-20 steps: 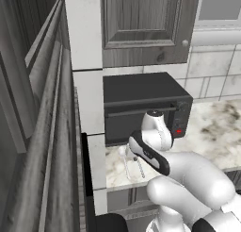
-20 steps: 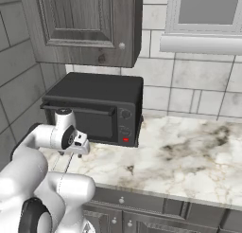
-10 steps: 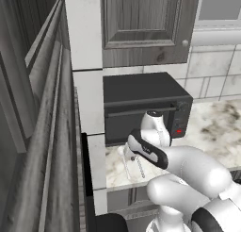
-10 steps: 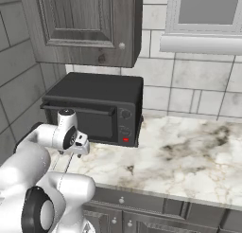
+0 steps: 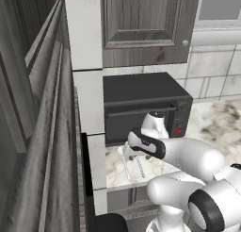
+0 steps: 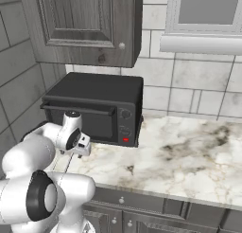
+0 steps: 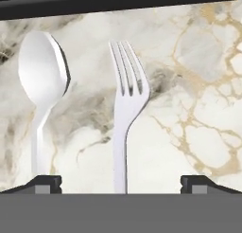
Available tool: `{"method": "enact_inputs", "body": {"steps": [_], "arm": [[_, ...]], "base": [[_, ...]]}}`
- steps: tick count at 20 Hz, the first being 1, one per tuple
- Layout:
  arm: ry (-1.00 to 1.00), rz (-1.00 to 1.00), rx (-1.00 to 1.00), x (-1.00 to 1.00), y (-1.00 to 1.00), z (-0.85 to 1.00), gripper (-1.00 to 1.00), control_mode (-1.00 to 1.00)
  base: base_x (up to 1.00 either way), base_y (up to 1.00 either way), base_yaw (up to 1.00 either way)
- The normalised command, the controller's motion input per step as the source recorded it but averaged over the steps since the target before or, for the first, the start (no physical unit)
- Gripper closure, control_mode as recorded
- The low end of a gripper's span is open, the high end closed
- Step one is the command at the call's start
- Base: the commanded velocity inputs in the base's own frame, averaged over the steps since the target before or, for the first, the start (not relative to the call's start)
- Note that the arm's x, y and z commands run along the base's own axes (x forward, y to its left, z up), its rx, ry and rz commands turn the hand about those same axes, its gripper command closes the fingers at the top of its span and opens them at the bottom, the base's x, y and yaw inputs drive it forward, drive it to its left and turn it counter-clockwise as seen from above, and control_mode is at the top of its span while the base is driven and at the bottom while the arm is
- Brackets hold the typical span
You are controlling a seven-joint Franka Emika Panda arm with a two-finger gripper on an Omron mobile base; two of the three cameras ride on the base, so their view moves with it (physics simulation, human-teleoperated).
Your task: Take the fork and place it on the left side of the plate. Then take the spoon and place it on the right side of the plate. Make sure they're directly next to the plate.
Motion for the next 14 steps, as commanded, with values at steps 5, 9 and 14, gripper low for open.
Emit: {"method": "enact_inputs", "body": {"steps": [5,9,14], "arm": [[0.00,0.00,0.04,0.01,0.06,-0.28,-1.00,-1.00],[-0.03,0.00,0.03,0.04,0.09,-0.29,-1.00,-1.00],[-0.05,0.00,0.00,0.01,0.09,-0.32,1.00,-1.00]], "base": [[0.00,0.00,0.00],[0.00,0.00,0.00],[0.00,0.00,0.00]]}}
